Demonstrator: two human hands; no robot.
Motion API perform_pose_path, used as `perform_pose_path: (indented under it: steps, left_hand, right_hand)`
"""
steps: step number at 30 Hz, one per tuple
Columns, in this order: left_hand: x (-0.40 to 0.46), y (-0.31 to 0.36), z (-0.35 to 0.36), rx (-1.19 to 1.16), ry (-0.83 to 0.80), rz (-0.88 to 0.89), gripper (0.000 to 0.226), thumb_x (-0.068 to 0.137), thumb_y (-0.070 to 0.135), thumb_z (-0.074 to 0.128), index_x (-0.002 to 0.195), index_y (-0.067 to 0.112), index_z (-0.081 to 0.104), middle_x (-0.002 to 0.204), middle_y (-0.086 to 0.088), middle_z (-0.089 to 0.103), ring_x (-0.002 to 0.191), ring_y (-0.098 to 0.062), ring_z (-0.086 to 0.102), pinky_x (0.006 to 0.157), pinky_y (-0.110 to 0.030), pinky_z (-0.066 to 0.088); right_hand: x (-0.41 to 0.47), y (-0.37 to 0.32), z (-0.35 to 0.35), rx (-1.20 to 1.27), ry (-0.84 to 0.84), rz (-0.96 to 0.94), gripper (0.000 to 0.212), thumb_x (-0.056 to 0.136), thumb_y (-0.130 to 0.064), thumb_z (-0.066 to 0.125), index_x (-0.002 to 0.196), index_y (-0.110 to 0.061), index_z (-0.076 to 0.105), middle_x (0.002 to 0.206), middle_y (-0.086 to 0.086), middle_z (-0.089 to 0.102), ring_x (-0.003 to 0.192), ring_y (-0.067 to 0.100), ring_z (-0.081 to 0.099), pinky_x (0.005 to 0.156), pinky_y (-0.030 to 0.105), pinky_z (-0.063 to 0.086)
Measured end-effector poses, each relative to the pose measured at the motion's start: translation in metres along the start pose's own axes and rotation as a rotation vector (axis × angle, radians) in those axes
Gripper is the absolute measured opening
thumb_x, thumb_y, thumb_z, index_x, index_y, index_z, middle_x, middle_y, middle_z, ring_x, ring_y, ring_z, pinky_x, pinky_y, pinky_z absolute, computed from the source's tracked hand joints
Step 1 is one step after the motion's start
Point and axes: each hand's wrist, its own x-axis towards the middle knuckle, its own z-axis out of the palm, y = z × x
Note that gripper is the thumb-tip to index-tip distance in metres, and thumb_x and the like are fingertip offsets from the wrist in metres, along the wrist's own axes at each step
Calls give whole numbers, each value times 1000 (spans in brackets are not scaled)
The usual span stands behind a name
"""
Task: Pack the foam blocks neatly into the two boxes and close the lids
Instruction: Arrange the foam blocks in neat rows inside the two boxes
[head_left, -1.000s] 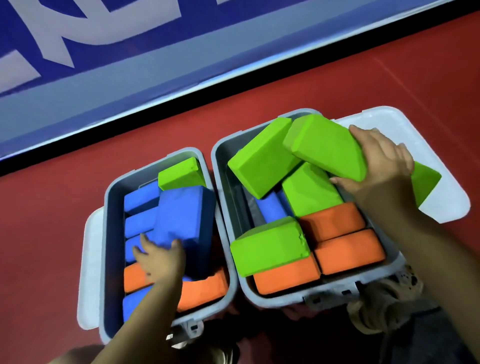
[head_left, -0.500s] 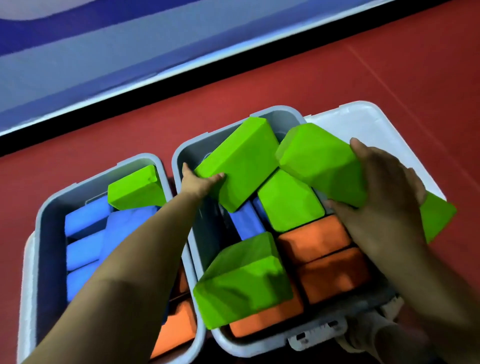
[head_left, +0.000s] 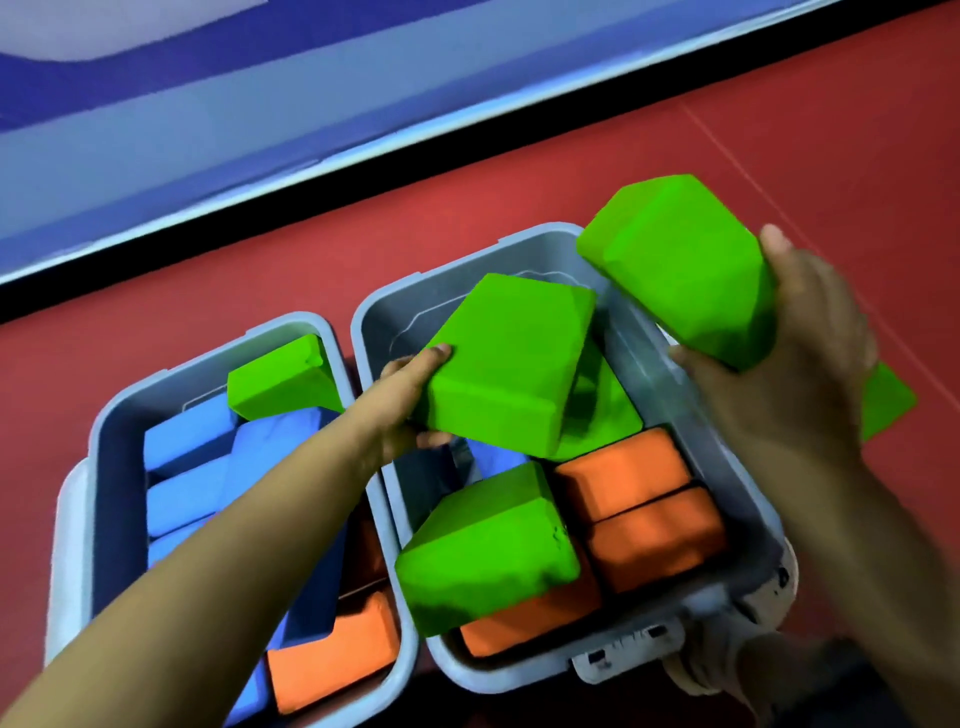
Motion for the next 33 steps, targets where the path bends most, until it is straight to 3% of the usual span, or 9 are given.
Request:
perform_pose_path:
  steps: [3,8,13,16,18,21,24,29,33]
  left_hand:
    - [-26,5,10,44,-74,6,49,86,47,60,129,28,47,109,1,54,85,-17,59,47,-26,51]
    - [-81,13,23,48,-214,-27,68,82,37,68,141,34,33,132,-2,56,89,-18,65,63,-35,55]
    - [-129,-15,82,78,-245,174,85,76,24,77,142,36,25,107,3,70,85,-11,69,74,-24,53]
    - [-149,-62,119,37,-106,275,80,71,40,76,137,43,30,122,-4,61,106,-16,64,95,-32,50]
    - [-163,-96,140,117,35,328,67,82,42,69,137,43,32,128,2,45,119,-9,46,108,-23,30]
    - [-179,-141,166,113,195,370,58,84,50,62,132,41,30,124,8,34,121,-2,35,99,-3,18]
    - [-179,-166,181,168,279,329,97,66,87,43,141,27,31,126,3,35,117,-3,34,94,4,15]
    - [-151,-176,159,258,67,200,69,86,47,57,143,18,31,140,-10,46,129,-23,45,107,-30,35]
    - [-159,-152,111,745,-229,174,49,91,47,55,136,29,45,125,0,63,109,-8,59,85,-17,43]
  right_hand:
    - [5,-1,-9,30,31,52,93,59,-27,79,142,-21,38,142,6,44,130,22,36,108,43,24]
    - [12,5,-23,138,44,77,96,60,-24,82,144,-22,35,142,5,41,130,23,38,109,45,29]
    - [11,9,-29,211,18,64,96,62,-21,82,145,-20,33,142,4,39,131,19,37,112,41,29]
    - [9,15,-30,216,10,32,96,62,-20,83,144,-19,34,142,5,39,132,20,37,111,45,30]
    - [7,17,-30,250,1,31,95,62,-21,82,144,-19,35,143,5,39,133,20,37,111,45,31]
    - [3,14,-31,226,-38,-48,93,61,-28,80,143,-17,38,141,9,42,132,25,41,108,47,34]
    - [0,11,-32,171,-111,-128,93,57,-34,78,141,-16,42,138,10,47,128,26,45,106,43,35]
    - [-5,11,-28,183,-291,-263,97,54,-36,82,141,-17,42,135,8,51,127,24,48,104,49,38]
    - [-6,2,-23,233,-319,-270,95,57,-34,81,141,-15,41,136,9,50,128,25,46,107,49,36]
